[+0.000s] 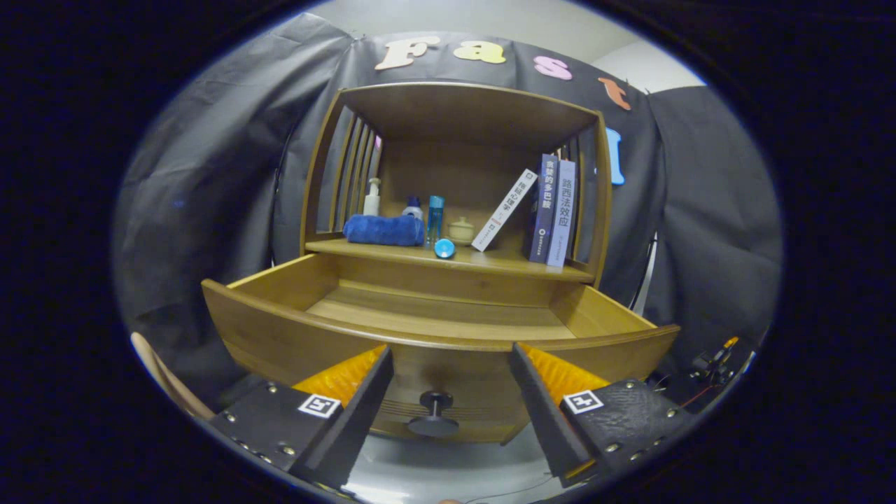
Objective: Pull open the drawer, take out the items inside it, and place them on the countertop above the cabinet.
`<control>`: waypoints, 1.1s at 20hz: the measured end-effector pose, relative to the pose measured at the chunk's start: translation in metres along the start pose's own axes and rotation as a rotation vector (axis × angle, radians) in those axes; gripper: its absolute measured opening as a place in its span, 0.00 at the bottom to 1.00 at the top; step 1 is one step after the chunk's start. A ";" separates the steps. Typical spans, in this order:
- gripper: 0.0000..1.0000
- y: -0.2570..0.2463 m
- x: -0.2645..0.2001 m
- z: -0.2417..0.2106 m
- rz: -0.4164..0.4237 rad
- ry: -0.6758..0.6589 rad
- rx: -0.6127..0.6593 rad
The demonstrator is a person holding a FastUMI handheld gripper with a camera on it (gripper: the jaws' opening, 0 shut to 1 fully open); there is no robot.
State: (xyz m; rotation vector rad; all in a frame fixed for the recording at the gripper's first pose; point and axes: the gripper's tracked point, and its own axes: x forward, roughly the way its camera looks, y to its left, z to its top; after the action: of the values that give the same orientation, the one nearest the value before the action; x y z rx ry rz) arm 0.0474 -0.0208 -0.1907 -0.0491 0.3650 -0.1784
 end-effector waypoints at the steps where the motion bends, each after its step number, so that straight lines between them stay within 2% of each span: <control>1: 1.00 0.000 0.000 0.001 -0.002 -0.009 -0.010; 8: 1.00 0.004 0.009 0.003 -0.030 -0.016 -0.032; 13: 1.00 0.000 0.028 0.008 -0.012 -0.019 -0.024; 22: 1.00 0.005 0.079 0.020 -0.028 -0.032 -0.061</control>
State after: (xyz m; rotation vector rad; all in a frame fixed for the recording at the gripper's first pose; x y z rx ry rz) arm 0.1277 -0.0301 -0.1997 -0.1172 0.3384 -0.1935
